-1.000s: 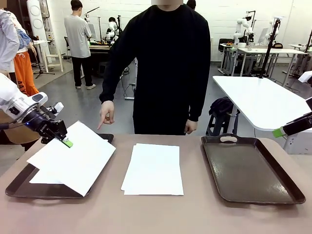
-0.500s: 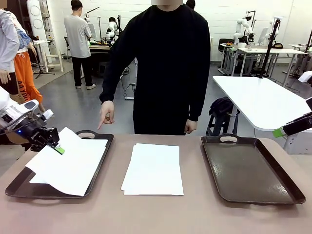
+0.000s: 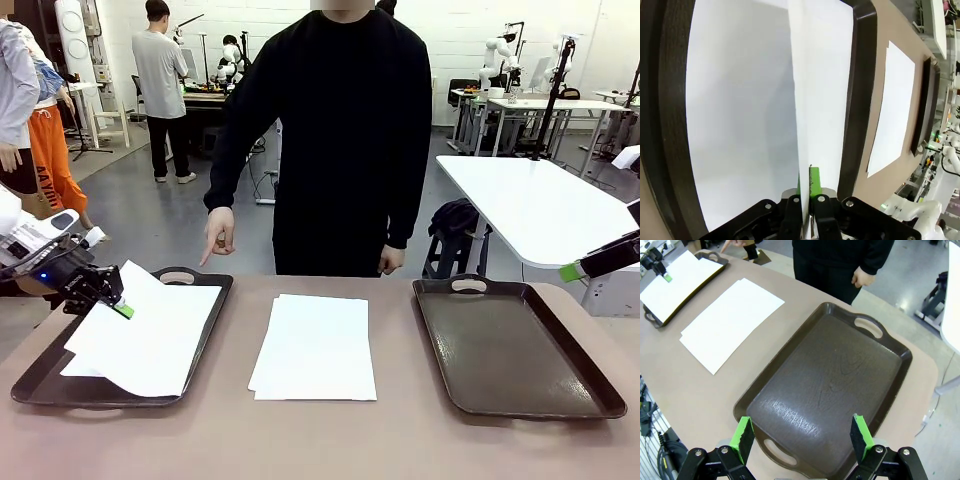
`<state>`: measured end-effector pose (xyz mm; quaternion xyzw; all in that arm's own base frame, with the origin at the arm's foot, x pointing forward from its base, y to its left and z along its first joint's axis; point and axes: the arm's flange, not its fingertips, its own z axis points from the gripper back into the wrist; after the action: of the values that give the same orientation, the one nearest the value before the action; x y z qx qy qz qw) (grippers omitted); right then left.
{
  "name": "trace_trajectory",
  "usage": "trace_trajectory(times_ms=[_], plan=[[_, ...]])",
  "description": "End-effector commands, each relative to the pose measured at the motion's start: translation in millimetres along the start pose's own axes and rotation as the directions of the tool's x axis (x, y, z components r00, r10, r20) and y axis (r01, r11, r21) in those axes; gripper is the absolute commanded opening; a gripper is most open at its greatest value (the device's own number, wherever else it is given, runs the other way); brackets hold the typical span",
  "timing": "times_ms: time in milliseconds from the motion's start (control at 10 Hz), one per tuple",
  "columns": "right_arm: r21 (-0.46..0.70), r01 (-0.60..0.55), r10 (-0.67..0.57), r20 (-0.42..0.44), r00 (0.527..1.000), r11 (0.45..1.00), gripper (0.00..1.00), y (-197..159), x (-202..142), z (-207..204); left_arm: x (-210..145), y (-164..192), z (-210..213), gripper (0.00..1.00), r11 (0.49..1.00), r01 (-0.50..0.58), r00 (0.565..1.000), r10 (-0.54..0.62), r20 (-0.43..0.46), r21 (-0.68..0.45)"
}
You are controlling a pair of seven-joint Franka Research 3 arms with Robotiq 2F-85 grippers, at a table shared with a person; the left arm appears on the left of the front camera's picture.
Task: Sort the A4 documents.
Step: Place the A4 Paper in the designated Handle tray.
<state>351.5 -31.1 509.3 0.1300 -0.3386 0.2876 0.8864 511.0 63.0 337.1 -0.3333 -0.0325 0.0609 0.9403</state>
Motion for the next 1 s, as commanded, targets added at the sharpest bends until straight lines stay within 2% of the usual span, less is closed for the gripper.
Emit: trace_trajectory(times_ms=[0, 400, 700, 900], plan=[[0.019, 0.005, -0.005, 0.007, 1.000, 1.000, 1.00, -1.0, -1.0, -2.4, 11.9, -6.5, -7.9, 0.01, 1.000, -0.020, 1.000, 0.020, 0.009, 0.008], [0.019, 0.005, -0.005, 0.007, 1.000, 1.000, 1.00, -1.0, -1.0, -2.4, 35.7, -10.3, 2.0, 0.01, 0.997, -0.008, 1.000, 0.010, -0.024, 0.070], [0.019, 0.005, -0.005, 0.007, 1.000, 1.000, 1.00, -1.0, -1.0, -2.4, 49.0, -9.5, 1.6, 0.01, 0.993, 0.000, 0.996, 0.010, -0.083, 0.114], [0.019, 0.005, -0.005, 0.007, 1.000, 1.000, 1.00, -1.0, -1.0, -2.4, 52.8, -8.2, -0.1, 0.01, 0.994, 0.006, 0.996, 0.004, -0.089, 0.110]])
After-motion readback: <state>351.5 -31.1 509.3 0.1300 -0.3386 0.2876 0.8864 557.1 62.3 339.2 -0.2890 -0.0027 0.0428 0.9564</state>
